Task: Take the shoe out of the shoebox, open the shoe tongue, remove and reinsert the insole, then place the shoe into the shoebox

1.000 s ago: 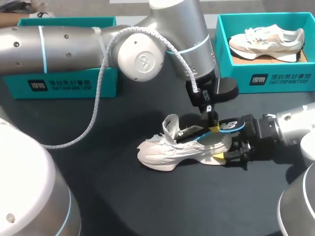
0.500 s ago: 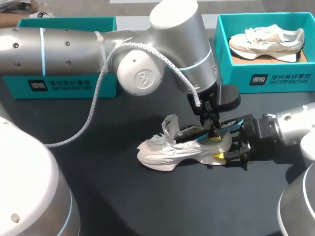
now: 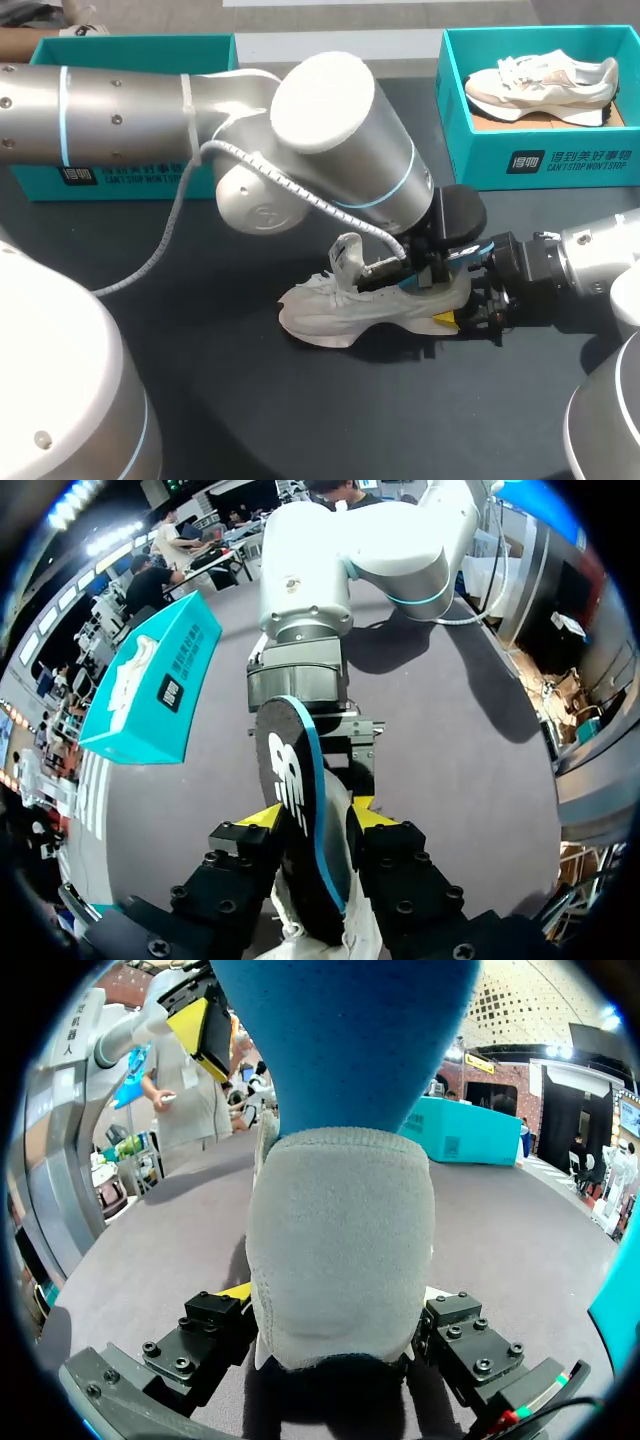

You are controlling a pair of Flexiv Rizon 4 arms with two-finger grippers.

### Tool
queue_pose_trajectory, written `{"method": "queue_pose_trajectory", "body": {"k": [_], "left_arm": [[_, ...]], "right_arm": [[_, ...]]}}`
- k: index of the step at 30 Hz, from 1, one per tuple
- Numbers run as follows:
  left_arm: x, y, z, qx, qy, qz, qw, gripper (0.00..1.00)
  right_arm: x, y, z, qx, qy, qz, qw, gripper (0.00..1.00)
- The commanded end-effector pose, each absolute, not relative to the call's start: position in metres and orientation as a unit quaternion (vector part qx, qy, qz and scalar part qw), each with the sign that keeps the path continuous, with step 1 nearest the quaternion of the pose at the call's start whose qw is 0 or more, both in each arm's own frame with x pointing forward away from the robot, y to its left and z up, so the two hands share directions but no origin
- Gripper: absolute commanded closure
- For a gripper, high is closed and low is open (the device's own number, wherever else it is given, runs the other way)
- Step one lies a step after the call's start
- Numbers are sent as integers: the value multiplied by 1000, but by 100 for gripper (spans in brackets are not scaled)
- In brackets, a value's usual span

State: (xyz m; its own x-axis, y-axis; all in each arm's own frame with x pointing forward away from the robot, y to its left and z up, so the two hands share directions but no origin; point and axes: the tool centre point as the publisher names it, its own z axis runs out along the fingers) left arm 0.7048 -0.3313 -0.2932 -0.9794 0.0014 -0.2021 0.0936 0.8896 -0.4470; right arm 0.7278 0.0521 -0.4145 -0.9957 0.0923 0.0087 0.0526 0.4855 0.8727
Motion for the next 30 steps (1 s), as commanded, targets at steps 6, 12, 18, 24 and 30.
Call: {"method": "queue_pose_trajectory", "body": {"k": [6,12,18,24,30], "left_arm": [[705,-334,-299,18,957,-259,130,65],[707,-333,-302,8,952,-269,144,68],[713,-333,-306,0,950,-274,150,65],[719,-335,-315,-5,951,-273,147,70],[721,-338,-317,-8,951,-276,142,100]], "right_arm": [[729,56,-419,43,863,503,20,100],[729,56,-419,43,863,503,20,100],[729,56,-419,43,863,503,20,100],[729,56,-419,43,863,503,20,100],[729,56,-419,43,863,503,20,100]]}}
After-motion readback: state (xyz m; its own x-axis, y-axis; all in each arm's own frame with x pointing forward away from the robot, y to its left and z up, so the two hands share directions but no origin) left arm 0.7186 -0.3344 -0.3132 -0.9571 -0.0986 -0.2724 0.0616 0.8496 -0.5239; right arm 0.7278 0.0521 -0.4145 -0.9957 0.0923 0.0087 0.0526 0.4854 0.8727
